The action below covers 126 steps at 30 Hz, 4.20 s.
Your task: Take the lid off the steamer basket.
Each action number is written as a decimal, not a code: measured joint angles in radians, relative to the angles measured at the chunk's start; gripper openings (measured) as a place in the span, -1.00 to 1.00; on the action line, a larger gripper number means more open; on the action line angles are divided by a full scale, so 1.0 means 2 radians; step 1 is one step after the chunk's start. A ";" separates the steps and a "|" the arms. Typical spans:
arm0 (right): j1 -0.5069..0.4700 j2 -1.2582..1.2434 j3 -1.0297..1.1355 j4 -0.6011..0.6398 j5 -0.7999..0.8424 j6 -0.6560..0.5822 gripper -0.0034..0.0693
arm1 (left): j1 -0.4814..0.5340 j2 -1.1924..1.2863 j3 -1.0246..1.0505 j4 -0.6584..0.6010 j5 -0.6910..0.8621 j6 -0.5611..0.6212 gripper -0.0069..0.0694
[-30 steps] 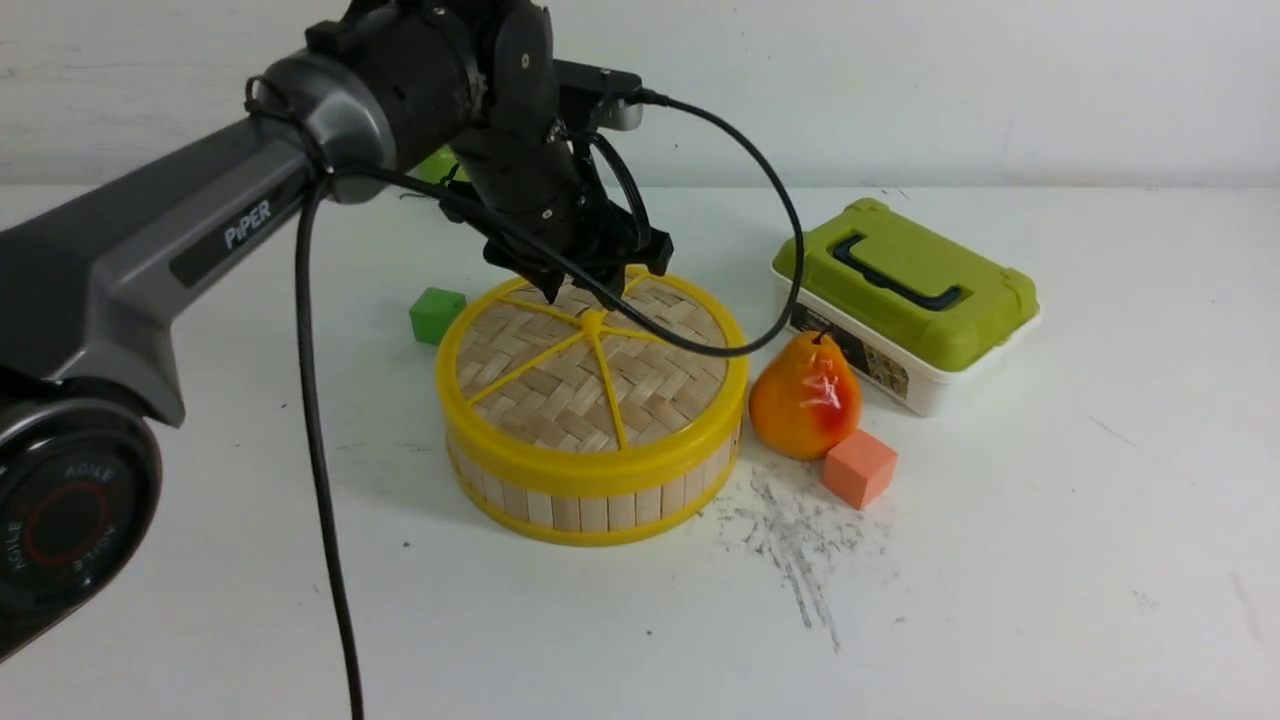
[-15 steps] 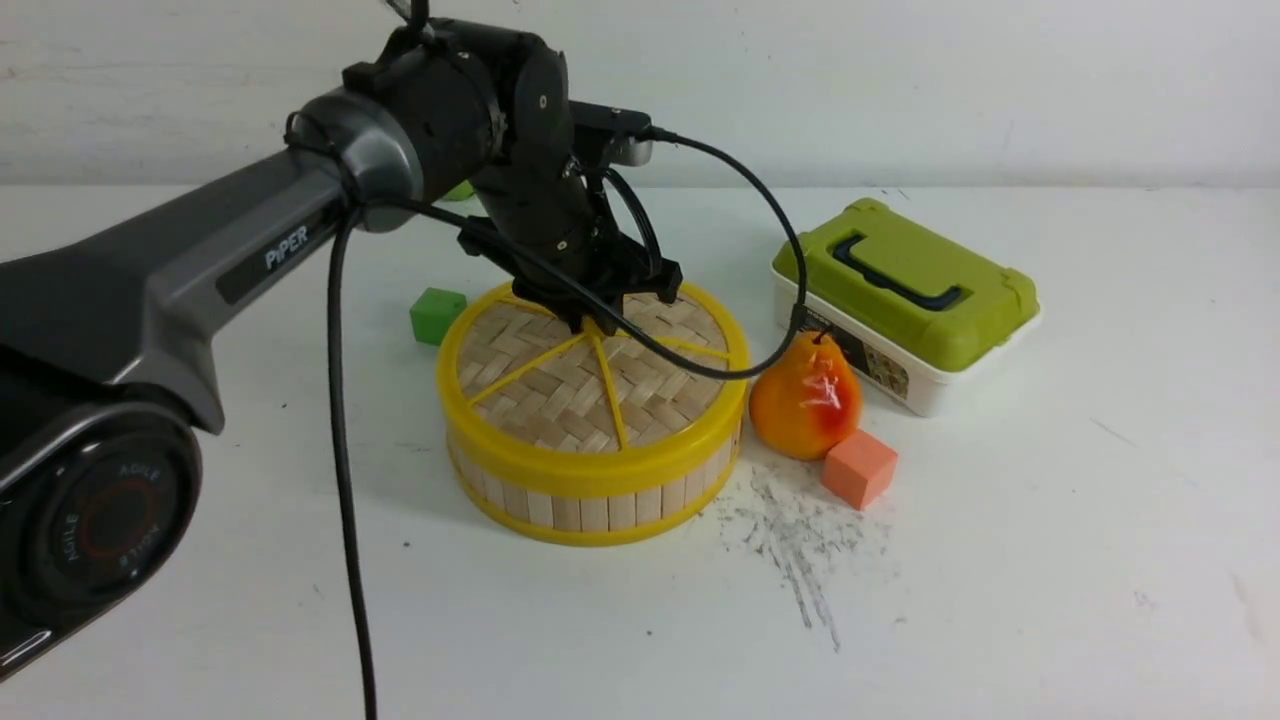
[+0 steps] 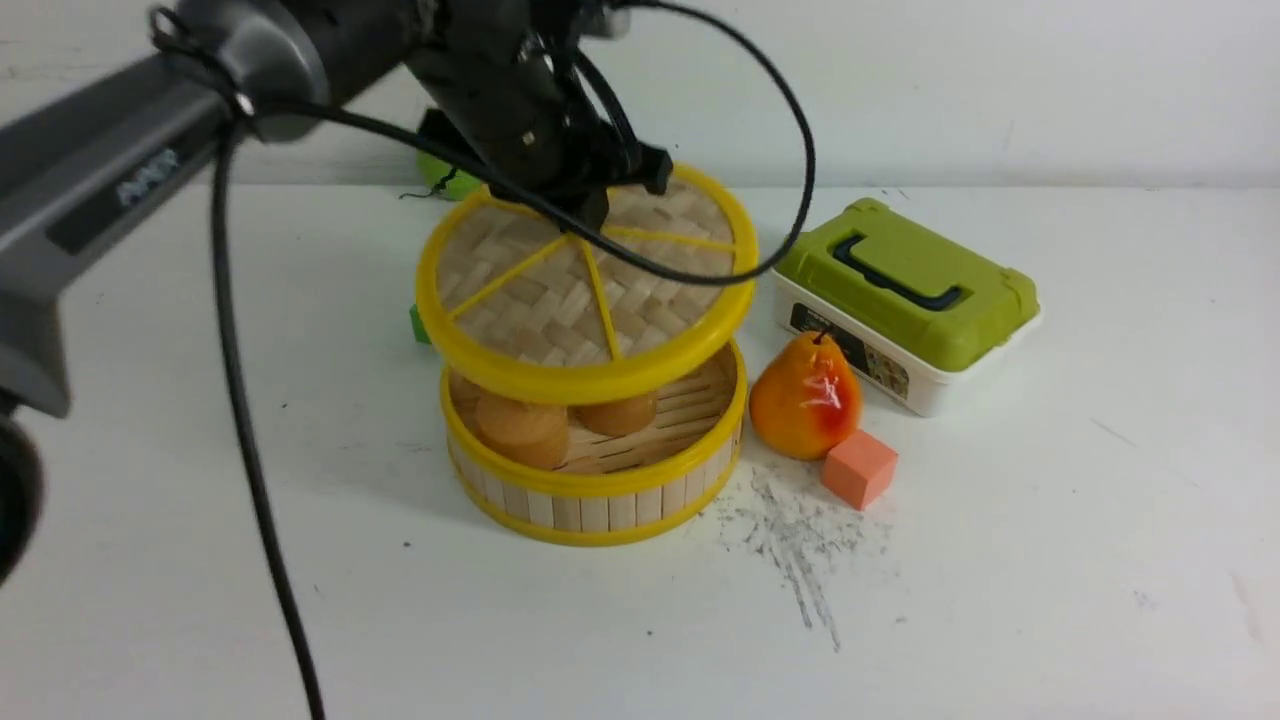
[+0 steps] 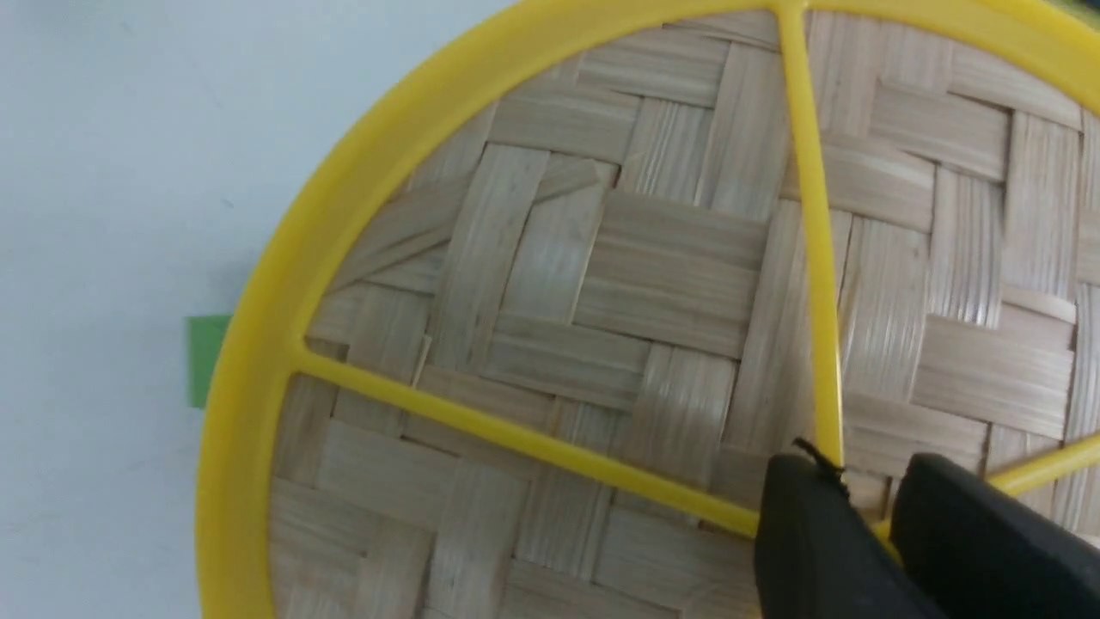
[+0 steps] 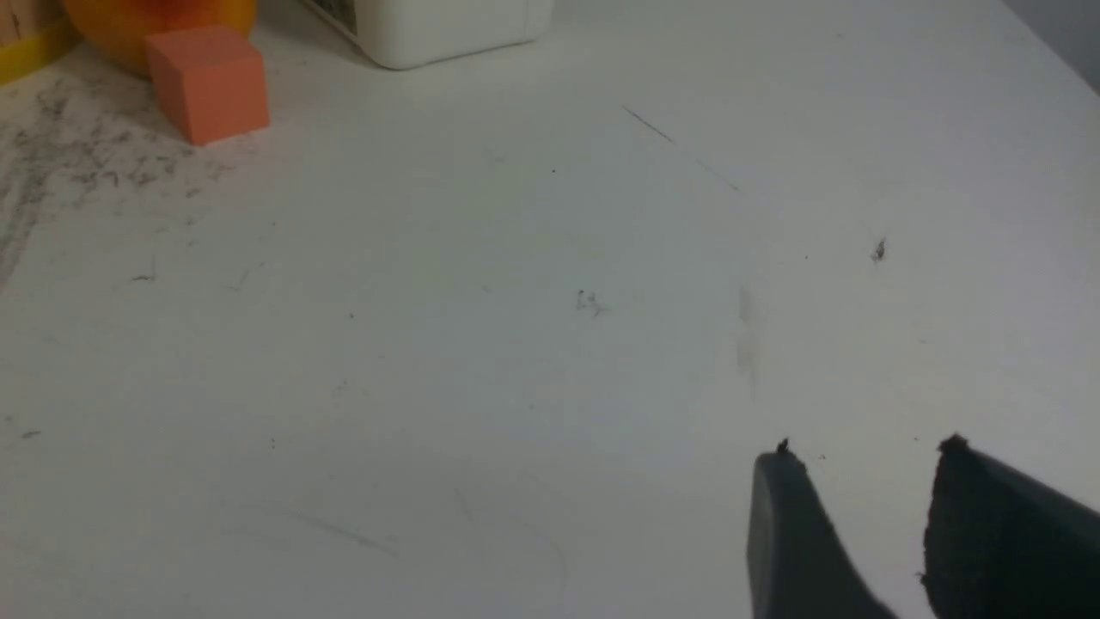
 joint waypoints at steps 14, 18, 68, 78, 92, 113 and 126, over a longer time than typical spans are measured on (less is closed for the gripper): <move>0.000 0.000 0.000 0.000 0.000 0.000 -0.25 | 0.165 -0.115 0.097 -0.006 0.038 0.000 -0.54; 0.000 0.000 0.000 0.000 0.000 0.000 -0.25 | 0.198 -0.132 0.219 -0.026 -0.036 -0.001 -0.54; 0.000 0.000 0.000 0.000 0.000 0.000 -0.25 | 0.205 -0.660 0.656 -0.039 -0.382 -0.027 -0.85; 0.000 0.000 0.000 0.000 0.000 0.000 -0.25 | 0.205 -0.788 0.793 -0.155 -0.346 0.043 -0.85; 0.000 0.000 0.000 0.000 0.000 0.000 -0.25 | 0.205 -0.853 0.821 -0.219 -0.380 0.052 -0.85; 0.000 0.000 0.000 0.000 0.000 0.000 -0.25 | 0.198 -1.000 1.058 -0.051 -0.371 -0.024 -0.85; 0.000 0.000 0.000 0.000 0.000 0.000 -0.25 | 0.174 -1.000 1.058 -0.048 -0.314 -0.003 -0.85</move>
